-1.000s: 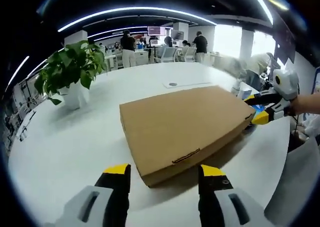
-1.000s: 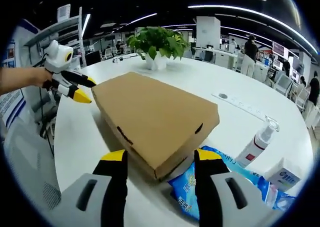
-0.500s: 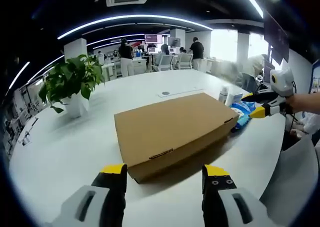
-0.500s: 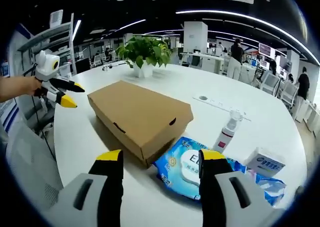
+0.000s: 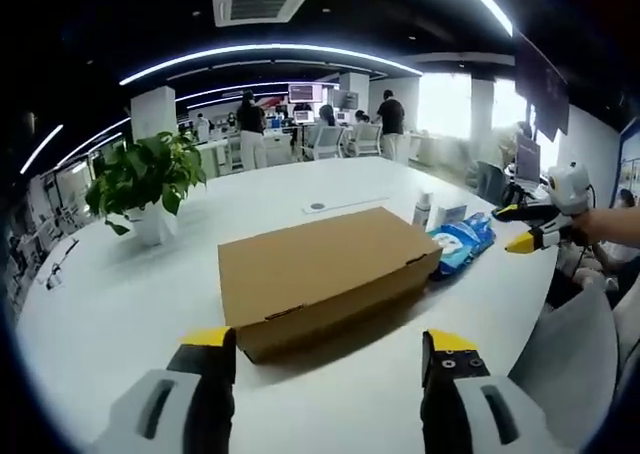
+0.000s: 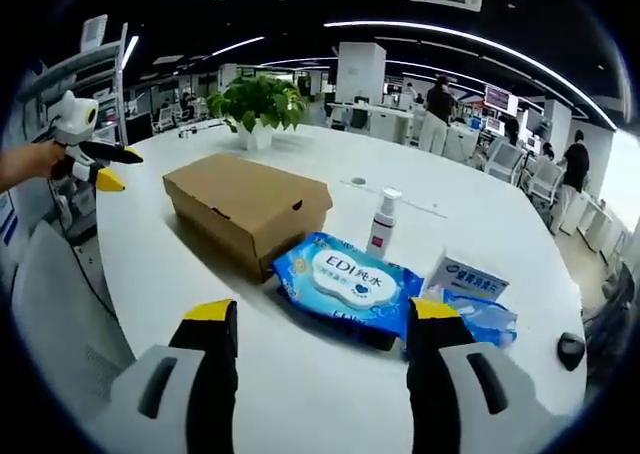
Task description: Operate the shoe box by opening the lid, removing the specified soft item, and placing it in the target area until the item is outside and the box remains undamaged.
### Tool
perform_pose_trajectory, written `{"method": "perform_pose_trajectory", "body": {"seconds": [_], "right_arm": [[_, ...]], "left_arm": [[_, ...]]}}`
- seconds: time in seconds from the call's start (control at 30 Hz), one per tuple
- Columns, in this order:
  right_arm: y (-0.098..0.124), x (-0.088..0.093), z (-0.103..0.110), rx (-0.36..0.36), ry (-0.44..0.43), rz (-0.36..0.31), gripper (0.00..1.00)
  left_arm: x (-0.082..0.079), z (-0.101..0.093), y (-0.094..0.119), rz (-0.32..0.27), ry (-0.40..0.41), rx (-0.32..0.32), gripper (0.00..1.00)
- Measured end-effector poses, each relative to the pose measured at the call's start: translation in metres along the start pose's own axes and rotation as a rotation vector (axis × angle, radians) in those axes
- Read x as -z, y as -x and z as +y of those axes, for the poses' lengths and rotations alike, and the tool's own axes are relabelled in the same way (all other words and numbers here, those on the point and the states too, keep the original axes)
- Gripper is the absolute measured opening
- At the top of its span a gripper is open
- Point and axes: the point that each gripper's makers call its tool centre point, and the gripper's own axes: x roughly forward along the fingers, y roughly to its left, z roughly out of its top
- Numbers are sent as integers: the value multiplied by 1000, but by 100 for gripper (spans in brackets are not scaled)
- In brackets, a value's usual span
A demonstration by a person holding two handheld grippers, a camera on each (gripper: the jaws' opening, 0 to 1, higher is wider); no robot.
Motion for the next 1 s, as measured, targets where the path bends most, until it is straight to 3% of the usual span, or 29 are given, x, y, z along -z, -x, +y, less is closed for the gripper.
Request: {"method": "perform_pose_trajectory", "body": {"seconds": [0.4, 0.53, 0.7, 1.0], "right_arm": [[46, 12, 5, 54, -64, -14, 84], [55, 15, 3, 73, -22, -11, 88], [60, 18, 0, 82, -32, -17, 96], [63, 17, 6, 60, -50, -34, 96]], "left_arm": [[8, -27, 28, -44, 39, 4, 100], [13, -27, 35, -56, 43, 9, 100], [16, -30, 41, -70, 40, -5, 100], [20, -32, 45, -77, 15, -17, 100]]}}
